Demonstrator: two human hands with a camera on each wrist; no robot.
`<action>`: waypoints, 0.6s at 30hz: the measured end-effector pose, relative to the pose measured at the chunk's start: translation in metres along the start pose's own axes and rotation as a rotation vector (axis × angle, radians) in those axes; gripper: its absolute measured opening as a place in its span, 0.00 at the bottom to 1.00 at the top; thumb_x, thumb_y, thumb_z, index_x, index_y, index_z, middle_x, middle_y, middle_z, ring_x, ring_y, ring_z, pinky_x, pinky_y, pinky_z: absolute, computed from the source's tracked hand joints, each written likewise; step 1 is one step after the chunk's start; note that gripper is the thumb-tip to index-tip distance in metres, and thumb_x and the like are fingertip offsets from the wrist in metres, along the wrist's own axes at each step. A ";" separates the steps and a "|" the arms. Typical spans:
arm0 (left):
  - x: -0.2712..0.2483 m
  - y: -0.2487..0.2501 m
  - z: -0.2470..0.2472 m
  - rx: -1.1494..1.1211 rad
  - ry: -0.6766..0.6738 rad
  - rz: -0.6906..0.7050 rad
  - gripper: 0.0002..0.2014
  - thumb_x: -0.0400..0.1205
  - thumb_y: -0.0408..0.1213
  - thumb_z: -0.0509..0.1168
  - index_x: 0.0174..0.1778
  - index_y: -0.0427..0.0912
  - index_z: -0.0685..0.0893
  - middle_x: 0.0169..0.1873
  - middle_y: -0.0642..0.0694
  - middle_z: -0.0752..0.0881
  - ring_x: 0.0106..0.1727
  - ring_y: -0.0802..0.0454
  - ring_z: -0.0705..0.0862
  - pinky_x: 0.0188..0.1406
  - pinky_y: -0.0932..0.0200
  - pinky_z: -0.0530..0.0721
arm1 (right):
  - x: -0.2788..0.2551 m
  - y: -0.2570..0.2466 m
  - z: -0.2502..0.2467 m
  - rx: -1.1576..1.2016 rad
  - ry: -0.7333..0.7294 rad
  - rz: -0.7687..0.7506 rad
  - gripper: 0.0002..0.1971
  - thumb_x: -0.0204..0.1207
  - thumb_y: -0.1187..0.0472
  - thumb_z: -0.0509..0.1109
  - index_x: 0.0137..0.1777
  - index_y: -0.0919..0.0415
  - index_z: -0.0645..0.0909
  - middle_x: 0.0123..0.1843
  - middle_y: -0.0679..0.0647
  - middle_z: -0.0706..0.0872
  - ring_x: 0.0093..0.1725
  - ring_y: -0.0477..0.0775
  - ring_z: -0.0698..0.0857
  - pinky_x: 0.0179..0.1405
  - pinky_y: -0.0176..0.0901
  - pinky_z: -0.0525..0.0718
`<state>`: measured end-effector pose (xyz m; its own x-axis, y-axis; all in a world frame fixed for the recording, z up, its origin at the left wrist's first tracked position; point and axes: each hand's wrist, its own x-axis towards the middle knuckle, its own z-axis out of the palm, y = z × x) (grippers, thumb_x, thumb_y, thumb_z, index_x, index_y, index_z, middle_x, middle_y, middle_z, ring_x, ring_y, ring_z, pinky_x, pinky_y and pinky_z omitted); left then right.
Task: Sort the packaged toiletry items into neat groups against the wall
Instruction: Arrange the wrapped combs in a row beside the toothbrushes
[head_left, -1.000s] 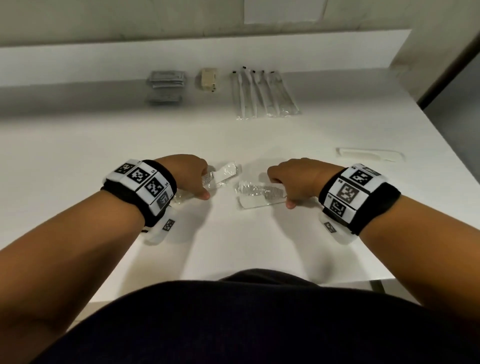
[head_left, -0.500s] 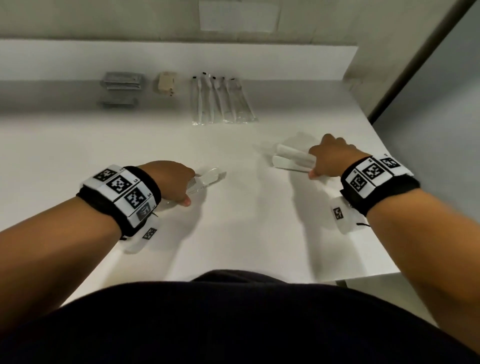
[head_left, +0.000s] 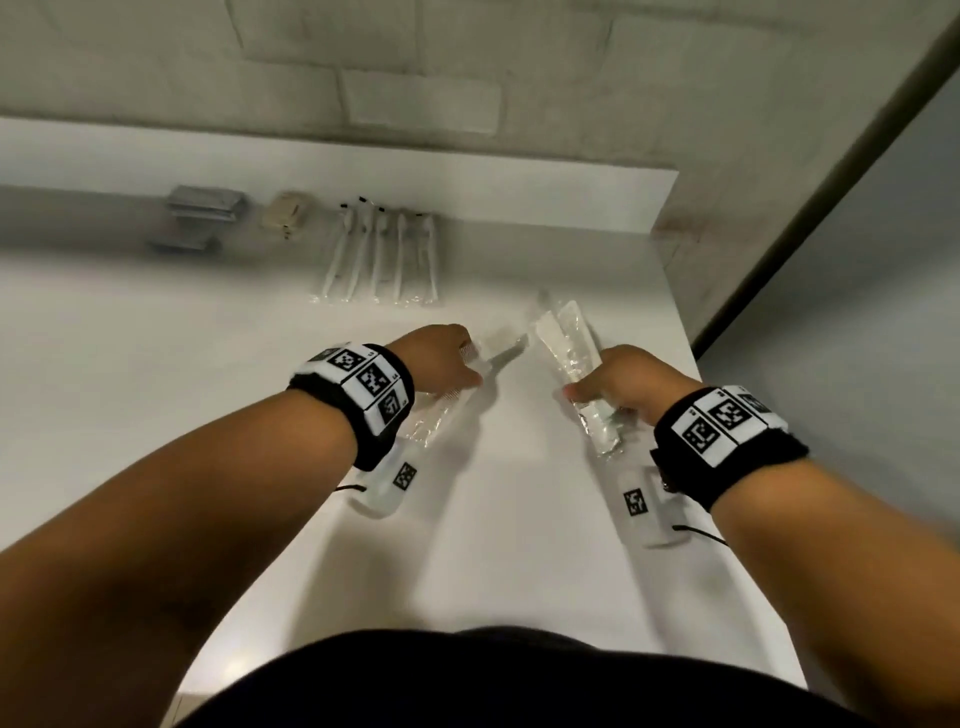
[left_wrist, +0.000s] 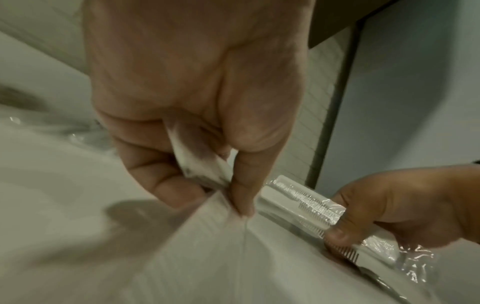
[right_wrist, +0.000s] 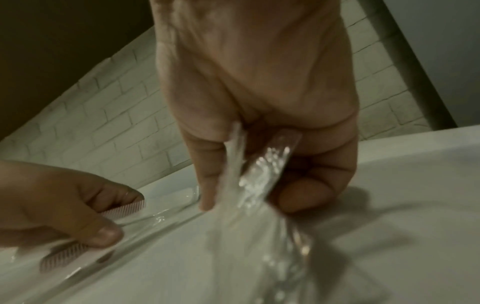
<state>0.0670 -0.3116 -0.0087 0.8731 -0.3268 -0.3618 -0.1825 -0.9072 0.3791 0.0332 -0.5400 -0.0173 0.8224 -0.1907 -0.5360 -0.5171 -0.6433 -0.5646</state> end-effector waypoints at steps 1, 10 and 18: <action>0.009 0.009 -0.001 -0.075 0.026 -0.032 0.21 0.78 0.46 0.68 0.63 0.38 0.78 0.50 0.45 0.82 0.47 0.49 0.78 0.45 0.58 0.74 | 0.009 -0.001 -0.010 0.033 0.012 -0.001 0.20 0.64 0.60 0.82 0.54 0.66 0.83 0.47 0.65 0.89 0.37 0.63 0.87 0.32 0.45 0.83; 0.093 0.045 -0.023 -0.344 0.069 -0.185 0.17 0.79 0.43 0.67 0.27 0.39 0.77 0.22 0.43 0.81 0.23 0.49 0.79 0.25 0.62 0.77 | 0.067 -0.031 -0.045 -0.328 0.202 -0.153 0.30 0.63 0.44 0.80 0.62 0.58 0.79 0.59 0.61 0.80 0.62 0.66 0.81 0.56 0.50 0.82; 0.118 0.045 -0.048 -0.984 -0.025 -0.169 0.10 0.83 0.32 0.60 0.35 0.37 0.78 0.23 0.38 0.77 0.22 0.49 0.72 0.22 0.60 0.69 | 0.084 -0.067 -0.027 -0.568 0.401 -0.925 0.13 0.64 0.64 0.76 0.48 0.53 0.88 0.52 0.58 0.84 0.47 0.66 0.83 0.41 0.51 0.78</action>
<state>0.1842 -0.3783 0.0067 0.8411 -0.2298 -0.4895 0.4089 -0.3223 0.8538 0.1434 -0.5332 -0.0078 0.8998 0.3707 0.2302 0.4191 -0.8811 -0.2193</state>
